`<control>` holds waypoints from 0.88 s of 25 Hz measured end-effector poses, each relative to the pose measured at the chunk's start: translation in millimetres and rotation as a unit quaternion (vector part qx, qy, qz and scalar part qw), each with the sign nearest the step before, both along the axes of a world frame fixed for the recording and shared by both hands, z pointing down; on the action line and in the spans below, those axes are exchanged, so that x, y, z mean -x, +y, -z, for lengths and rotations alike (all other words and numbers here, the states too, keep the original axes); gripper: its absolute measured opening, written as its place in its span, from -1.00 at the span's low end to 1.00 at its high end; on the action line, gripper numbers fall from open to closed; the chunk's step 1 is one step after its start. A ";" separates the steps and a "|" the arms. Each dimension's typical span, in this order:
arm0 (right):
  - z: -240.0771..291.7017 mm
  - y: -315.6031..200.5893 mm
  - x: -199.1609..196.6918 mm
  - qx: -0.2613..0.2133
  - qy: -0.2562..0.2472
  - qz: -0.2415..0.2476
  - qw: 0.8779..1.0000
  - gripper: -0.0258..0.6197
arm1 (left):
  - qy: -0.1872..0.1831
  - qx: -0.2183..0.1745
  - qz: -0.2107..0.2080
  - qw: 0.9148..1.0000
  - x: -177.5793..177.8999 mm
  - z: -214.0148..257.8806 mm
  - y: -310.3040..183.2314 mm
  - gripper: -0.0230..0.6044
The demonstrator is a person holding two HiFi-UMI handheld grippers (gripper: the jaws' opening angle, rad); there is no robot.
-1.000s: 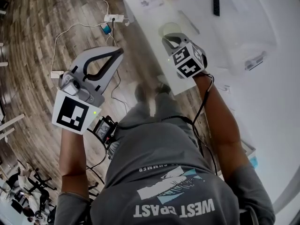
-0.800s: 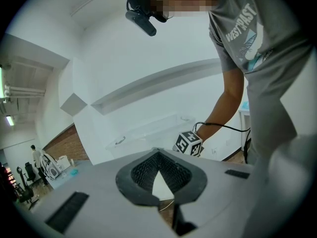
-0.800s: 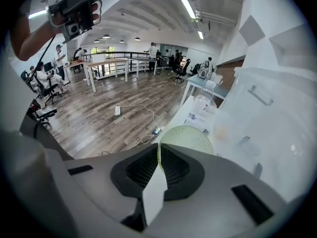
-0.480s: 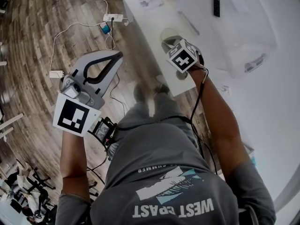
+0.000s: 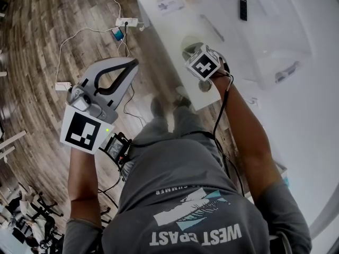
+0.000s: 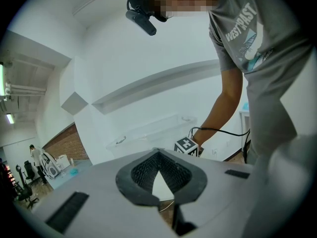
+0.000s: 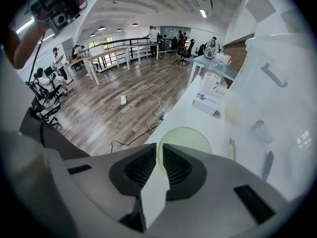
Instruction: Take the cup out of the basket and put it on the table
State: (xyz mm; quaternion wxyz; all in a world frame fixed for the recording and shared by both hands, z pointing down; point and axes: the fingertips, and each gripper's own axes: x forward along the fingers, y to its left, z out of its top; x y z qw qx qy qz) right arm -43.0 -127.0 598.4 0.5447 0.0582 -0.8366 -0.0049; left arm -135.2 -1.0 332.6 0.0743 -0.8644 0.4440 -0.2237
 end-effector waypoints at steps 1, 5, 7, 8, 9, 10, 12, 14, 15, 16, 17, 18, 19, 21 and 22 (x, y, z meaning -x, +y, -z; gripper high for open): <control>3.0 1.1 -0.2 -0.001 -0.004 -0.001 1.000 -0.72 | 0.000 -0.001 -0.001 1.000 -0.5 0.9 0.0 -0.90; 29.2 0.6 -1.4 -0.022 -0.039 -0.021 0.999 -0.55 | -0.001 -0.008 -0.007 1.000 -1.1 3.7 -0.4 -0.90; 56.5 -1.4 -2.1 -0.053 -0.081 -0.041 0.994 -0.61 | -0.003 -0.012 -0.009 1.000 -0.9 4.8 -0.4 -0.90; 72.8 -0.8 -2.7 -0.068 -0.106 -0.052 0.991 -0.82 | -0.003 -0.013 -0.010 1.000 -0.8 5.5 -0.3 -0.90; 89.7 1.4 -3.5 -0.080 -0.131 -0.061 0.986 -0.88 | -0.003 -0.015 -0.012 1.000 -0.9 6.5 -0.1 -0.90; 106.5 4.7 -4.4 -0.090 -0.152 -0.068 0.982 -0.88 | -0.003 -0.016 -0.014 1.000 -1.2 7.8 0.0 -0.90; 139.9 12.6 -6.2 -0.108 -0.190 -0.077 0.973 -0.88 | -0.003 -0.020 -0.019 1.000 -1.9 11.3 0.4 -0.90; 173.5 21.2 -9.1 -0.124 -0.223 -0.083 0.963 -0.88 | -0.001 -0.024 -0.022 0.999 -3.1 15.5 0.1 -0.90; 190.0 25.3 -11.0 -0.131 -0.238 -0.085 0.958 -0.88 | 0.001 -0.027 -0.024 0.999 -4.1 17.6 -0.8 -0.90; 206.1 29.2 -12.9 -0.139 -0.252 -0.085 0.954 -0.89 | 0.003 -0.030 -0.025 0.999 -5.1 19.5 -2.4 -0.90; 221.4 32.9 -14.5 -0.148 -0.265 -0.085 0.949 -0.88 | 0.003 -0.033 -0.027 0.999 -6.0 21.4 -4.2 -0.90; 235.9 36.6 -15.7 -0.156 -0.277 -0.083 0.945 -0.89 | 0.003 -0.036 -0.029 0.999 -6.6 23.4 -6.1 -0.90; 249.5 40.6 -16.2 -0.163 -0.287 -0.081 0.940 -0.88 | 0.002 -0.039 -0.032 0.999 -6.9 25.7 -7.5 -0.90; 275.0 49.3 -14.9 -0.178 -0.313 -0.075 0.930 -0.88 | 0.000 -0.045 -0.035 0.998 -7.0 31.0 -8.5 -0.90; 287.2 53.7 -13.8 -0.184 -0.329 -0.072 0.923 -0.89 | -0.001 -0.049 -0.037 0.998 -7.4 33.7 -8.3 -0.90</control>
